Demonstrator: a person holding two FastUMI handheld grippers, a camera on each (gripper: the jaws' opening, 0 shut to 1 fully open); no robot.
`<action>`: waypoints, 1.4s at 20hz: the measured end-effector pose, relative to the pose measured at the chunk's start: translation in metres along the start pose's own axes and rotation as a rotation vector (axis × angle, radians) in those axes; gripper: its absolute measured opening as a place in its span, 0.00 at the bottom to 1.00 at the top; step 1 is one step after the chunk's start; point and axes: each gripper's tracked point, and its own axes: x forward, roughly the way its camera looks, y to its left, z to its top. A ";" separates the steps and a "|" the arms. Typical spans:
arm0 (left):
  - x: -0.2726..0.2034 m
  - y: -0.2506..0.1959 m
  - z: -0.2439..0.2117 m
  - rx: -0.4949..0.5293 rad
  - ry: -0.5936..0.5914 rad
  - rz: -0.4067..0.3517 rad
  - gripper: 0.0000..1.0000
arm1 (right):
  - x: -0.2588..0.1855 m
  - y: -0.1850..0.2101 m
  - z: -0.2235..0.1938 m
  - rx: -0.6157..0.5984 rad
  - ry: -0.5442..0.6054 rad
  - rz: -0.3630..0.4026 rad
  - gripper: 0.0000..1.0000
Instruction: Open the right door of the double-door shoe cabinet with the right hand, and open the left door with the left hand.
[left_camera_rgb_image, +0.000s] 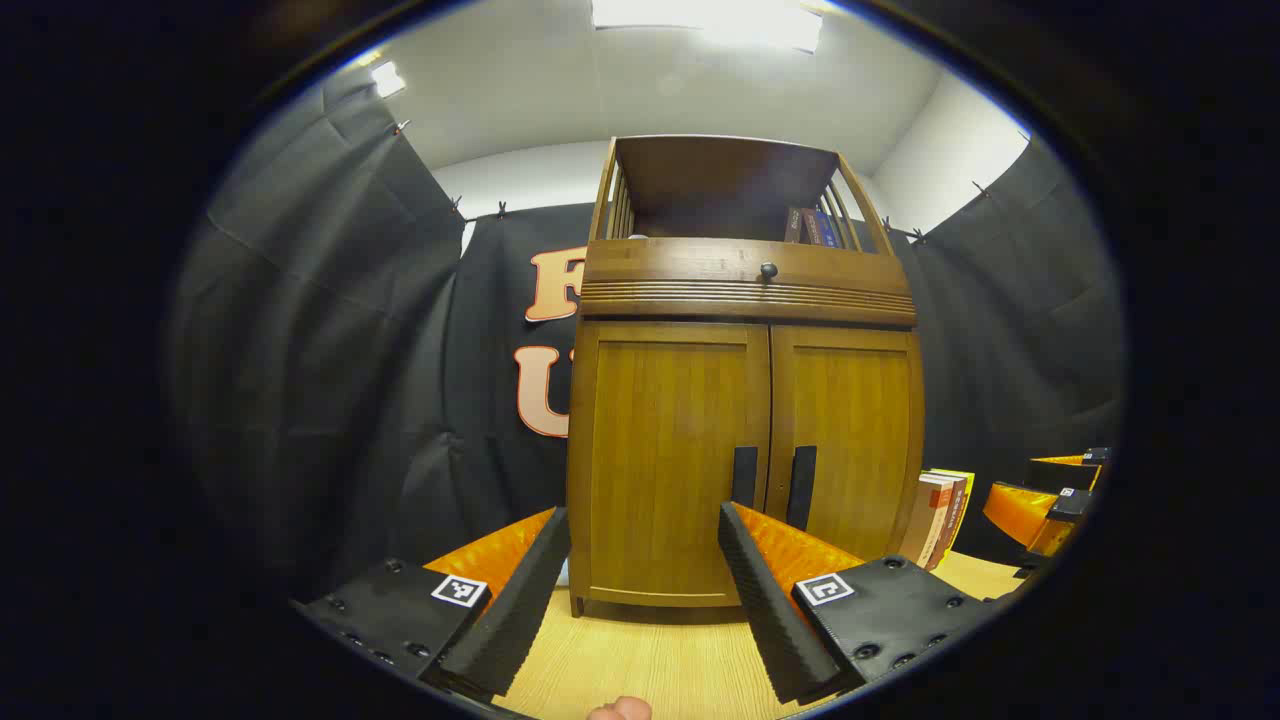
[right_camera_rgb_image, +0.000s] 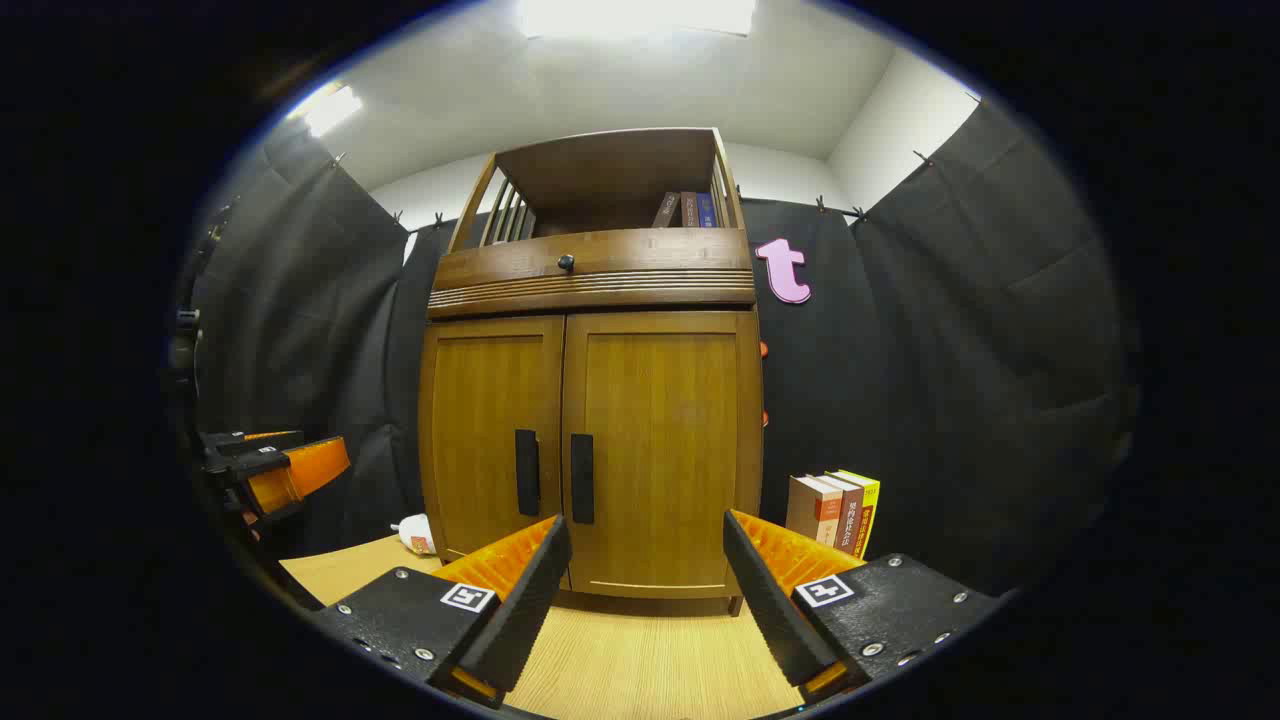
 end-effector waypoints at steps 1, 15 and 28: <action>-0.001 0.000 0.000 -0.001 0.000 -0.001 0.96 | 0.000 0.000 0.000 0.000 -0.001 0.000 0.93; 0.001 0.000 0.000 0.001 -0.005 0.001 0.96 | 0.001 0.001 0.001 0.011 -0.006 0.001 0.93; -0.002 0.000 0.001 0.003 -0.001 -0.008 0.96 | 0.006 0.010 0.001 0.014 -0.001 0.022 0.93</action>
